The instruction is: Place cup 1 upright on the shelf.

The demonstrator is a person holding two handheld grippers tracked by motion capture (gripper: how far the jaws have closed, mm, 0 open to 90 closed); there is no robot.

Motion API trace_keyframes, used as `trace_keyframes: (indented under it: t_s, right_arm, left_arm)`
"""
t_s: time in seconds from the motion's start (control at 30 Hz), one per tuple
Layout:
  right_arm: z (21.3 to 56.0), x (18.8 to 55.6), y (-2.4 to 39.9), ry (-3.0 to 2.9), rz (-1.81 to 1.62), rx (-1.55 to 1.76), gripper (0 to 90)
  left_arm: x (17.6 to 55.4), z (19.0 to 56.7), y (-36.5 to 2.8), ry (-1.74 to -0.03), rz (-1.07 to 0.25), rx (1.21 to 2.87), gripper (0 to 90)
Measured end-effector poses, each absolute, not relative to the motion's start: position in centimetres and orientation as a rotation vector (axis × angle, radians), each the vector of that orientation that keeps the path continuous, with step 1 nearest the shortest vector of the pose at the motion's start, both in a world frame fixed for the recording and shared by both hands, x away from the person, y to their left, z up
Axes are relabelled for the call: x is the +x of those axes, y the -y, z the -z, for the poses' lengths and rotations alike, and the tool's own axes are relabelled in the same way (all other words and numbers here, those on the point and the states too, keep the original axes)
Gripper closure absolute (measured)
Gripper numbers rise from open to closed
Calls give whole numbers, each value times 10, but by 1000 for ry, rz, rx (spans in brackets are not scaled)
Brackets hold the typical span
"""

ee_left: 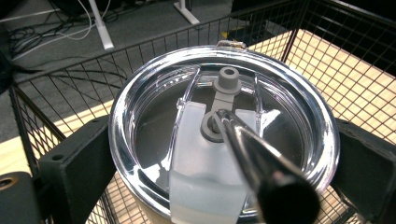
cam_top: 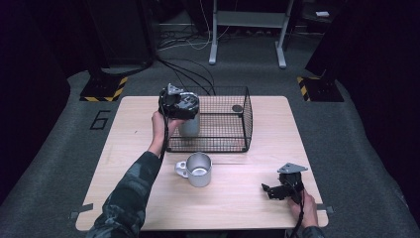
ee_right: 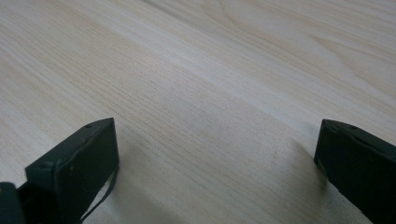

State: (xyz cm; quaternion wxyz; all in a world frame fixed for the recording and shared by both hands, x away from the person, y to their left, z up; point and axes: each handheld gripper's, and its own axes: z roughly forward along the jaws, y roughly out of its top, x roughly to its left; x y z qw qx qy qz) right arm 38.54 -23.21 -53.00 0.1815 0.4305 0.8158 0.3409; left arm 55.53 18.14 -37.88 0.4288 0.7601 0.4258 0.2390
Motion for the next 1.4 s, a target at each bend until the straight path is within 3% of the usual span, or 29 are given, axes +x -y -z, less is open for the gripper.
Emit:
trace_keyframes:
  t_s: [1.0, 1.4]
  right_arm:
    - [530, 383, 231, -2279, -951, 1251, 0]
    - [530, 383, 231, -2279, -951, 1252, 0]
  left_arm:
    - [549, 395, -182, -1077, -593, 1949, 35]
    - [548, 391, -186, -1075, -596, 1900, 39]
